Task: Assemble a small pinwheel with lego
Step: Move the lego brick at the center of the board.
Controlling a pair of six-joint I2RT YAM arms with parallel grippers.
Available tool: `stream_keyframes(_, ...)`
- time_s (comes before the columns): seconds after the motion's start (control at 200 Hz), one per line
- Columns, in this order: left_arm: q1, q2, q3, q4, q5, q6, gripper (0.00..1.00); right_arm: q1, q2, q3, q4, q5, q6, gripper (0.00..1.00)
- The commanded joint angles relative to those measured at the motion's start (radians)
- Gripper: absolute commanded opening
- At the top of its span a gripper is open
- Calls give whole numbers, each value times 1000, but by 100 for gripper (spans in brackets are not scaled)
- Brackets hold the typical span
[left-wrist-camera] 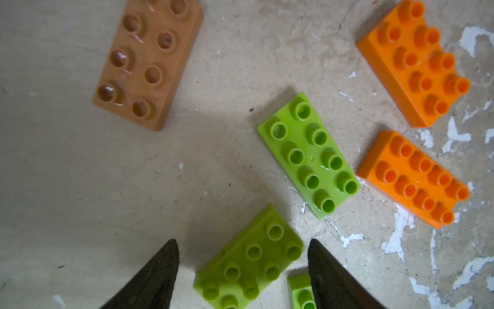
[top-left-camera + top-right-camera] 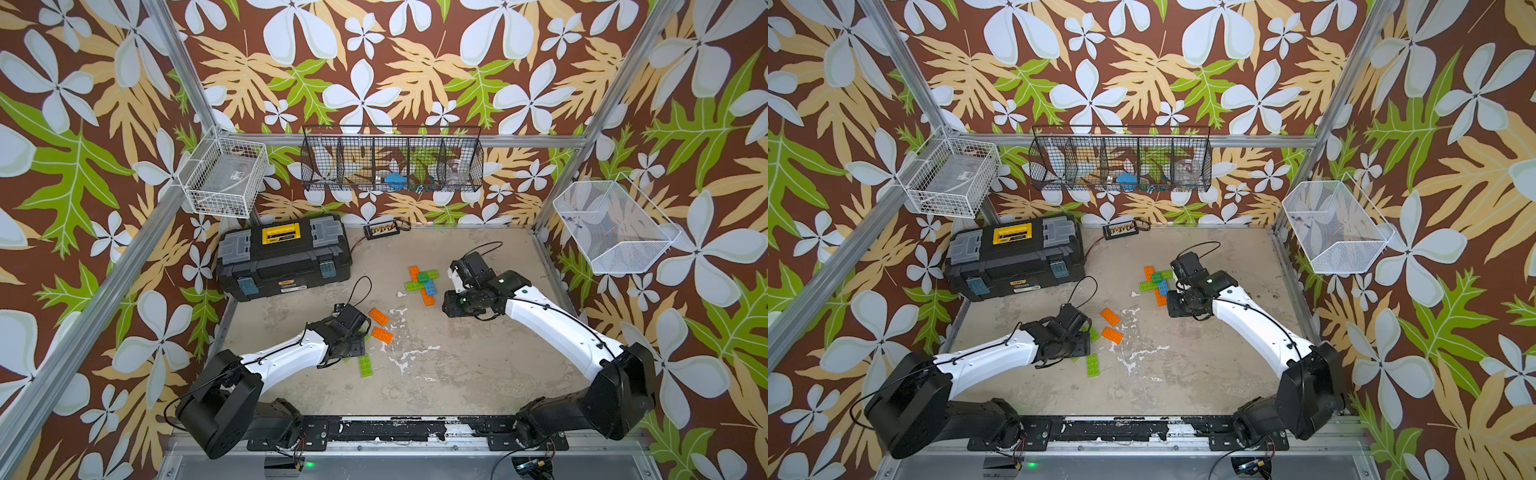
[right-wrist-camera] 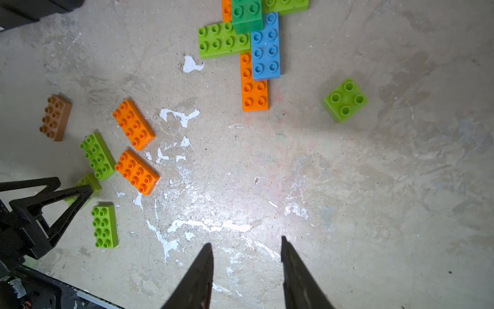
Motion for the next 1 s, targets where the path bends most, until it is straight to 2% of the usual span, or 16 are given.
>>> stream_keyframes(0.0, 3, 30, 12, 22, 56, 42, 73, 0, -15, -17, 14, 19, -12, 43)
stream_keyframes(0.385, -27, -22, -62, -15, 113, -45, 50, -1, -40, -54, 19, 42, -10, 38)
stream_keyframes(0.566, -117, -5, -49, -4, 116, -141, 49, 0, -51, -65, 19, 40, -6, 37)
stream_keyframes(0.781, -232, 23, -35, 79, 127, -333, 47, 0, -71, -79, 14, 42, 10, 37)
stream_keyframes(0.996, -341, 142, 47, 181, 160, -440, 47, -1, -93, -94, 11, 44, 24, 37)
